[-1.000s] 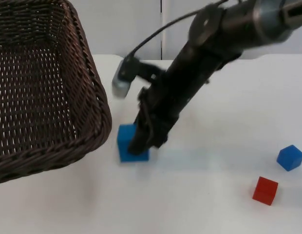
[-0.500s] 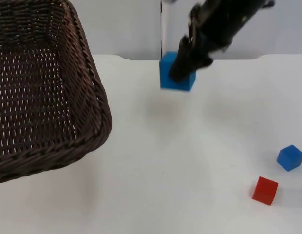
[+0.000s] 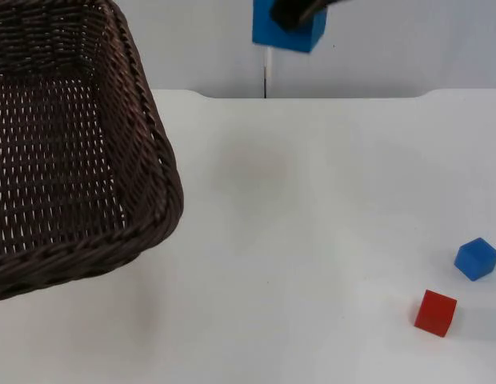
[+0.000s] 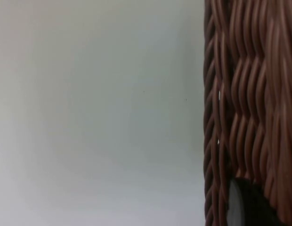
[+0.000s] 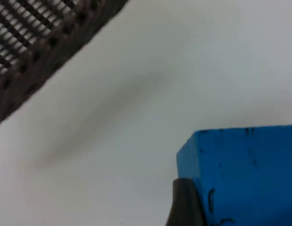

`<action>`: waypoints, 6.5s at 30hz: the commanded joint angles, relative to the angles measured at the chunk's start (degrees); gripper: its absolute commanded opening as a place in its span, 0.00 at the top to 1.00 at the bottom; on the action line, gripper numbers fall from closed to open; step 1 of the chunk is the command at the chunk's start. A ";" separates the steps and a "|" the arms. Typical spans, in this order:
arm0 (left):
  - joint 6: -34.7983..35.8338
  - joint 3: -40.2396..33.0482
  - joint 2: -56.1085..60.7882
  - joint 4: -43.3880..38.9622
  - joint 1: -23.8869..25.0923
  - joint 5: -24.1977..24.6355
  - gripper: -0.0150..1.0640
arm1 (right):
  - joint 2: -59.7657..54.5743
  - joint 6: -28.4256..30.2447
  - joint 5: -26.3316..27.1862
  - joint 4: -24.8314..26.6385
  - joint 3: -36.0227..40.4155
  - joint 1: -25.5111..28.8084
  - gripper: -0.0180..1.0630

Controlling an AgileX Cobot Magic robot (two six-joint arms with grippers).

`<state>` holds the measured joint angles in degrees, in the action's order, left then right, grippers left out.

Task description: Pick up the basket with the left hand and place the largest block into the basket with the right hand.

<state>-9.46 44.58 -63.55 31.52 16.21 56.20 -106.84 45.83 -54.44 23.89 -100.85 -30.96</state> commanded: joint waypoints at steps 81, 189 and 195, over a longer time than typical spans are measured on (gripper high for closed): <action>0.11 -0.08 0.58 2.49 0.16 -0.14 0.99 | -18.20 -7.49 16.15 1.92 -15.57 -21.04 0.38; -22.02 35.11 -62.39 23.94 -31.00 -13.48 0.99 | 9.01 -25.91 -12.62 -16.26 -15.35 -10.23 0.23; -22.02 35.11 -62.37 25.54 -31.00 -12.95 0.74 | 9.01 -25.91 -12.68 -16.26 -15.35 -10.23 0.23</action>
<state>-31.27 79.05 -126.51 54.23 -14.58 42.45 -98.63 20.19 -66.71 7.80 -115.96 -41.34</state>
